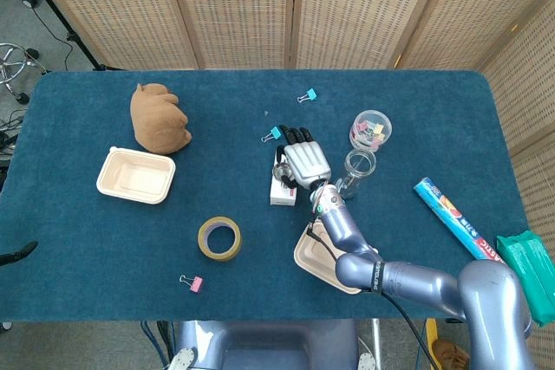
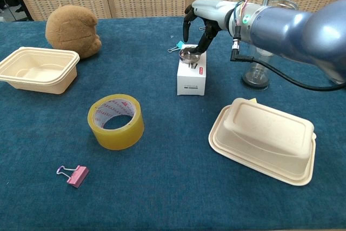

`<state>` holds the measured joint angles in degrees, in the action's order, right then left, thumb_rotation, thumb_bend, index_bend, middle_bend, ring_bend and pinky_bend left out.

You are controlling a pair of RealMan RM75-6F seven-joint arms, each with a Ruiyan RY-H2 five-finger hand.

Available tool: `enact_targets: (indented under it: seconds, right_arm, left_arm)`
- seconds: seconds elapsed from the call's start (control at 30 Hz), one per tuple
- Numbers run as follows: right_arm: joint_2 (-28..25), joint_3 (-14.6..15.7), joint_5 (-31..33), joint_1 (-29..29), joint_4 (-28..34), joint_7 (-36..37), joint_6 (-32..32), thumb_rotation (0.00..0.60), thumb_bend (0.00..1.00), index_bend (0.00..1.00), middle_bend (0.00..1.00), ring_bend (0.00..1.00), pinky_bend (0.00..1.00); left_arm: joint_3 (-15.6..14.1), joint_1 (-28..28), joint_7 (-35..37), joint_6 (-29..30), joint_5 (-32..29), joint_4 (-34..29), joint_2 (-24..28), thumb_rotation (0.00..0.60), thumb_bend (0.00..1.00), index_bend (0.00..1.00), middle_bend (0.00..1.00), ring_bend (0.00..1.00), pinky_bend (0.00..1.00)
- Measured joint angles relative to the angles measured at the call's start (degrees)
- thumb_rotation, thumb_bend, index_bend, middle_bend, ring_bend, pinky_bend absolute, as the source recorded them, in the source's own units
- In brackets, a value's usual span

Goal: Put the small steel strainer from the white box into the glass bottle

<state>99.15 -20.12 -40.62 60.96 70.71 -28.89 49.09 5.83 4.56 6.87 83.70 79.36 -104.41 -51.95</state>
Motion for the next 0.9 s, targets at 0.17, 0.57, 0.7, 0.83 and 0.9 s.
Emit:
enact_targets:
  seconds: [0.17, 0.57, 0.7, 0.83, 0.9]
  right_arm:
    - [0.14, 0.27, 0.69, 0.37, -0.54, -0.09, -0.2, 0.6, 0.42, 0.43, 0.0, 0.0, 0.0]
    - [1.56, 0.56, 1.22, 1.38, -3.24, 0.3, -0.94, 0.6, 0.42, 0.46, 0.0, 0.0, 0.0]
    - [2.31, 0.75, 1.2, 1.58, -4.49, 0.57, -1.11, 0.6, 0.42, 0.49, 0.0, 0.0, 0.0]
    - [2.9, 0.83, 0.81, 1.73, -5.44, 1.07, -1.33, 0.6, 0.42, 0.53, 0.0, 0.0, 0.0]
    - [3.05, 0.86, 0.59, 1.76, -5.66, 1.21, -1.3, 0.6, 0.44, 0.54, 0.0, 0.0, 0.0]
  left_arm:
    - [-0.02, -0.04, 0.21, 0.05, 0.03, 0.08, 0.05, 0.6, 0.11, 0.0, 0.0, 0.0, 0.0]
    - [0.09, 0.05, 1.36, -0.13, -0.08, 0.21, 0.15, 0.6, 0.11, 0.0, 0.0, 0.0, 0.0]
    - [0.17, 0.07, 1.96, -0.29, -0.28, 0.41, 0.34, 0.6, 0.11, 0.0, 0.0, 0.0, 0.0]
    - [0.17, 0.07, 2.22, -0.34, -0.27, 0.43, 0.44, 0.6, 0.11, 0.0, 0.0, 0.0, 0.0]
    - [0.18, 0.09, 2.28, -0.37, -0.3, 0.44, 0.45, 0.6, 0.11, 0.0, 0.0, 0.0, 0.0]
